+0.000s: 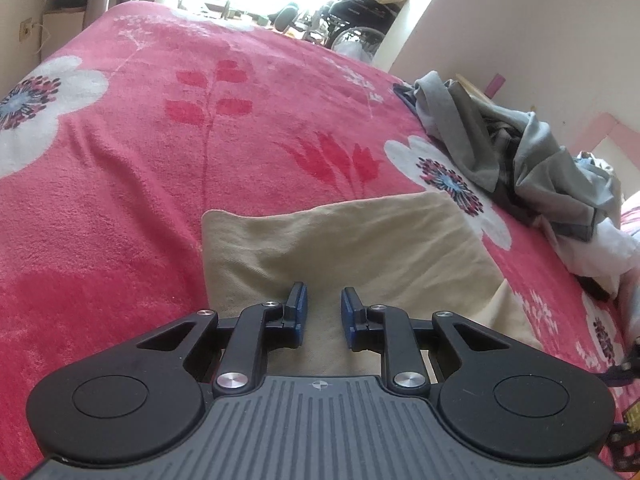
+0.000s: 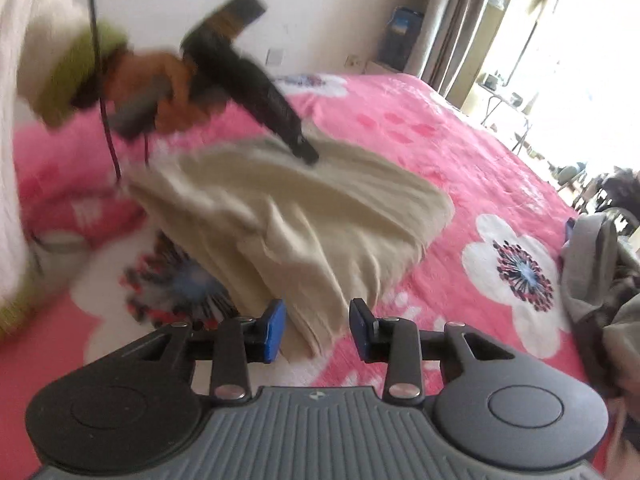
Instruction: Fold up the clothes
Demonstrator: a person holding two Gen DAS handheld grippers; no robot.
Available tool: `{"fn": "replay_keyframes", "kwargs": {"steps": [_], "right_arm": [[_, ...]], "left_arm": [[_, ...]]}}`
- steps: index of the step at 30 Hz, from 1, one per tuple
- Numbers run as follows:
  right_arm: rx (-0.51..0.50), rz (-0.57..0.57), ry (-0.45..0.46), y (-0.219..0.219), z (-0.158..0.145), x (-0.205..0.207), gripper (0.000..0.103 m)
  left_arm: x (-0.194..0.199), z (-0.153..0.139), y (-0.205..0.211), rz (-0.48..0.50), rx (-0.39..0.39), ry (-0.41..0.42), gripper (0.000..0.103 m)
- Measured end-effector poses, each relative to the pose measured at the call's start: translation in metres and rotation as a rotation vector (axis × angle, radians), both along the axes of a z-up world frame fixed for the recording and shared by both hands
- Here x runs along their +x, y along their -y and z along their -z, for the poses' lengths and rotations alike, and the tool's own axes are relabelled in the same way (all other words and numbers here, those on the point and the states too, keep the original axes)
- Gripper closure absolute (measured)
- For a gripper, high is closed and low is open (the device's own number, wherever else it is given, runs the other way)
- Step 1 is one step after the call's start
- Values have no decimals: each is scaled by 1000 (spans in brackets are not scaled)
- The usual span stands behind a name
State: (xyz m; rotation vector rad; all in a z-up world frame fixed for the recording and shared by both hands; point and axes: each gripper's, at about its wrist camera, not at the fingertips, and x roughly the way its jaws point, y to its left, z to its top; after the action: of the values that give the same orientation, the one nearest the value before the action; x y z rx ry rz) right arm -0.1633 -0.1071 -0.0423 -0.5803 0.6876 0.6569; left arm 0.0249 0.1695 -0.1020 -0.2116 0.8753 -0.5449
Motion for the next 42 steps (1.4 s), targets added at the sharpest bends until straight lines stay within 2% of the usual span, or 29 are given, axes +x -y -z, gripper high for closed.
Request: {"fn": "replay_keyframes", "kwargs": {"steps": [2, 6, 8, 10, 12, 19, 26, 32, 42], "right_arm": [[-47, -18, 25, -2, 12, -4, 72], [-116, -65, 51, -6, 26, -6, 76], [-107, -57, 50, -7, 25, -5, 80], [-74, -30, 39, -4, 19, -4, 91], [-34, 1, 27, 0, 10, -3, 98], [6, 59, -47, 5, 2, 9, 101], [-9, -33, -111, 4, -5, -13, 101], [21, -71, -158, -3, -6, -21, 100], [36, -150, -250, -19, 17, -22, 99]], "left_arm": [[1, 0, 0, 3, 1, -2, 83], [2, 0, 0, -4, -2, -7, 83], [1, 1, 1, -1, 2, -1, 83], [1, 2, 1, 5, 5, 5, 83], [2, 3, 0, 9, 6, 6, 83], [4, 3, 1, 1, 7, 5, 85], [7, 7, -4, -32, -11, -6, 94], [9, 9, 0, -54, -14, 4, 95], [12, 14, 8, -103, -36, 24, 96]]}}
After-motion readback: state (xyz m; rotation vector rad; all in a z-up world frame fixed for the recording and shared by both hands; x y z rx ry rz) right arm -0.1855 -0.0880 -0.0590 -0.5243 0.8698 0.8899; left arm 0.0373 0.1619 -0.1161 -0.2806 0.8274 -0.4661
